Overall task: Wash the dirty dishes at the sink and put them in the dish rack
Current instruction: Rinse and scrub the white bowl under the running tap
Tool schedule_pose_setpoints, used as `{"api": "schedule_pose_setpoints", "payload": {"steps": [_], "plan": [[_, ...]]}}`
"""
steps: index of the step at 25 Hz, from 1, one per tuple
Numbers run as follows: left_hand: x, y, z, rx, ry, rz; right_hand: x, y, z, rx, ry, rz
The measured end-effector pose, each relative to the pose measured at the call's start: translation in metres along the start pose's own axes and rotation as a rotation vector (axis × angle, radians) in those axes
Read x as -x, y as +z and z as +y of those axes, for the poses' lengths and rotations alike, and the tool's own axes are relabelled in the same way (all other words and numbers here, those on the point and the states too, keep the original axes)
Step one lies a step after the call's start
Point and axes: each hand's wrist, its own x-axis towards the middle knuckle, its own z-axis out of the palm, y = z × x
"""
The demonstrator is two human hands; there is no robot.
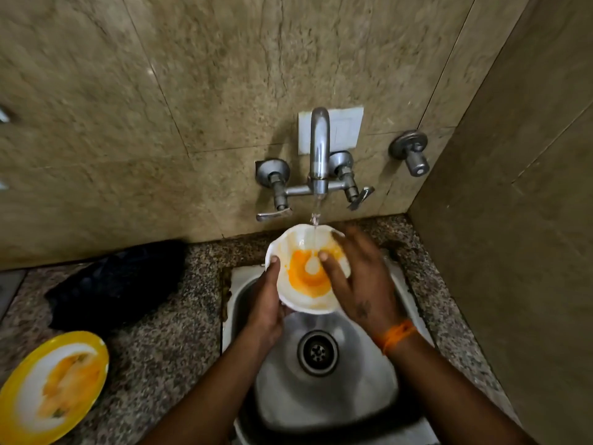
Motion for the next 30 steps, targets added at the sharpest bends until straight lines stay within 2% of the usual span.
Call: {"api": "schedule_pose_setpoints", "payload": {"steps": [2,3,5,7,8,11,12,14,16,18,20,21,23,25,27,30], "plan": [[-0.007,0.003,0.003,0.016,-0.027,-0.007,0.026,0.008,-0.008,0.151,-0.11,-0.378],[-0.009,0.004,0.003,0.024,-0.04,-0.004,0.032,0.014,-0.005,0.257,-0.15,-0.504],[-0.009,0.008,0.0,-0.025,-0.042,0.03,0.028,0.024,0.008,0.428,-0.108,-0.577],[-0.004,0.014,-0.003,-0.077,-0.037,0.022,0.007,0.031,0.016,0.487,0.008,-0.596],[-0.004,0.015,-0.002,-0.091,-0.02,0.006,-0.002,0.034,0.014,0.454,0.005,-0.629],[-0.019,0.005,0.011,-0.102,0.063,0.061,0.008,0.028,-0.005,0.207,-0.175,-0.787],[-0.024,-0.001,0.014,-0.106,0.07,0.059,0.019,0.022,-0.005,0.222,-0.232,-0.787],[-0.024,-0.007,0.016,-0.134,0.066,0.056,0.022,0.011,0.009,0.446,-0.259,-0.709],[-0.018,-0.003,0.011,-0.198,0.064,0.058,0.0,0.014,0.017,0.519,-0.103,-0.667],[-0.015,0.004,0.015,-0.227,0.079,0.032,-0.01,0.028,0.001,0.332,-0.084,-0.684],[-0.024,0.003,0.023,-0.259,0.133,0.053,0.01,0.031,-0.015,0.167,-0.208,-0.769],[-0.029,-0.003,0.027,-0.255,0.157,0.061,0.023,0.022,-0.017,0.159,-0.256,-0.804],[-0.029,-0.01,0.03,-0.231,0.154,0.086,0.032,0.003,0.003,0.365,-0.311,-0.765],[-0.021,-0.006,0.028,-0.263,0.145,0.08,0.007,-0.002,0.021,0.524,-0.165,-0.699],[-0.016,0.004,0.023,-0.309,0.155,0.067,-0.013,0.013,0.012,0.349,-0.093,-0.693],[-0.018,0.006,0.027,-0.381,0.25,0.093,0.013,0.026,-0.016,-0.06,-0.147,-0.777]]}}
